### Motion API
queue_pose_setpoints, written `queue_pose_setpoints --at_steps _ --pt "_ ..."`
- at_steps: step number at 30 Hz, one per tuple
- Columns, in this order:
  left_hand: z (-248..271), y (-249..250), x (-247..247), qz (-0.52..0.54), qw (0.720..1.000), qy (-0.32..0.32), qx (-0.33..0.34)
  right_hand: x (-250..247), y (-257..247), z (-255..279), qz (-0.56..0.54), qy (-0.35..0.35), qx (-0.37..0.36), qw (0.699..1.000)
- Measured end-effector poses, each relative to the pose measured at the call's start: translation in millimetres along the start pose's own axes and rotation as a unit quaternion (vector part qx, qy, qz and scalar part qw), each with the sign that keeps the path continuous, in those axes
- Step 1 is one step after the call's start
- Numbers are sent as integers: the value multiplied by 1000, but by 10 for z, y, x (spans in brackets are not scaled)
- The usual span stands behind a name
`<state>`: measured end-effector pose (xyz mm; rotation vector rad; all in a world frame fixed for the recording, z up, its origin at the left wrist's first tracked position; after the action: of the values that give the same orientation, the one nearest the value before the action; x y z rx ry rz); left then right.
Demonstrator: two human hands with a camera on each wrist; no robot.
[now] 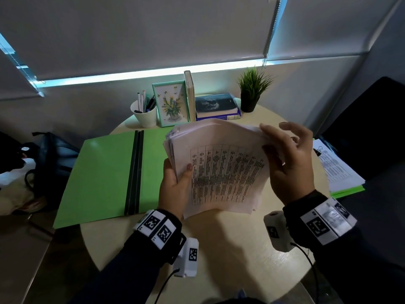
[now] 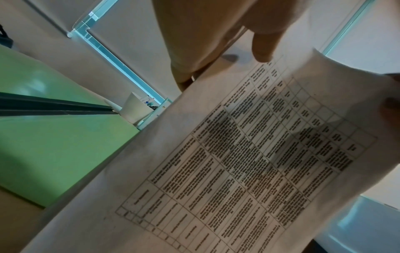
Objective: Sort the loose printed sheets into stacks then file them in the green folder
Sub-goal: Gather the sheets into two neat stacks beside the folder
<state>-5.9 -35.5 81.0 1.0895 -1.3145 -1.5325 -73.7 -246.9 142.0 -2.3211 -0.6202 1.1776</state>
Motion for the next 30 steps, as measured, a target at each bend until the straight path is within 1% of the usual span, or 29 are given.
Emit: queue_pose_setpoints --at_steps 4,6,8,10,15,16,19,21,23,27,30 --pt "16 -6 27 4 1000 4 4 -53 78 -12 -36 33 19 999" --pt "23 -12 32 5 1000 7 -1 -65 62 -8 -101 42 23 994" --pt "24 -28 33 16 1000 9 -6 -54 0 -21 -177 45 36 983" --pt "21 -35 33 34 999 4 -7 -35 -37 -39 -212 44 51 975" --pt "24 -36 13 43 999 -8 -2 -94 -2 -53 -207 89 79 971" --pt "24 -50 14 42 999 -7 -4 -96 2 -52 -206 89 78 971" --pt "28 -62 42 53 998 -5 -22 -69 -49 -66 -168 51 38 984" --pt "20 -71 44 66 997 -1 -38 -46 -69 -85 -99 31 3 995" --pt "15 -81 36 72 996 -3 -50 -39 -32 -91 -41 32 -7 999" --pt "-35 -132 49 18 999 -15 -40 -46 56 -87 -27 43 3 999" --pt "-68 -177 85 -14 998 -3 -56 -57 63 -83 -33 46 13 998"
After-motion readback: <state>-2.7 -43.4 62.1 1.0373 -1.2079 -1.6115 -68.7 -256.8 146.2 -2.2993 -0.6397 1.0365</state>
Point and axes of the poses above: each hand's wrist, its own z-axis away from the middle knuckle, its own x-axis out of the palm, y = z × x, the point moved 3 cm from there along -z, towards the middle knuckle, and after that the axes turned 13 degrees about -y, right-handed, at the moved point
